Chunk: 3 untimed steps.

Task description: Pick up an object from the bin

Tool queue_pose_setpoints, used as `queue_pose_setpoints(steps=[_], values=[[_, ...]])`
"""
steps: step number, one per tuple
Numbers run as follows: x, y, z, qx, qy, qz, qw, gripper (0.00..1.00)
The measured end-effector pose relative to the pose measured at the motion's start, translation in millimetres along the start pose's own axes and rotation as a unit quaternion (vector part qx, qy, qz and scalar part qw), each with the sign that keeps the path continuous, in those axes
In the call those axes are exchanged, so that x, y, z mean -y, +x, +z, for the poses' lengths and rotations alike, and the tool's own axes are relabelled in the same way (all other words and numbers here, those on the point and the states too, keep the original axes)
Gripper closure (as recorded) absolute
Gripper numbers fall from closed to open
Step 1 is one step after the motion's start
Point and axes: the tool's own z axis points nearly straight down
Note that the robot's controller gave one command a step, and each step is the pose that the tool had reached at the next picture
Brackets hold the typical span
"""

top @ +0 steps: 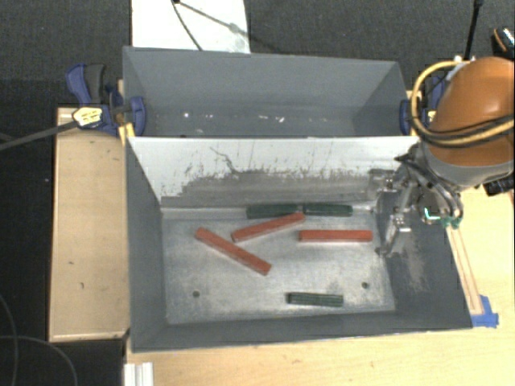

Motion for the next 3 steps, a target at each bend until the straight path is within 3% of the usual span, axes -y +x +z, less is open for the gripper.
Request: queue_pose_setpoints(steps=[1, 2, 3], values=[[-0.2, -41.4, 161.2, 0.0002, 0.000, 0.139, 0.9902, 0.00], [0.9, -44.3, 155.5, 0.0051, 0.000, 0.137, 0.9906, 1.00], [7.2, -18.3, -39.0, 0.0072, 0.001, 0.049, 0.9987, 1.00]])
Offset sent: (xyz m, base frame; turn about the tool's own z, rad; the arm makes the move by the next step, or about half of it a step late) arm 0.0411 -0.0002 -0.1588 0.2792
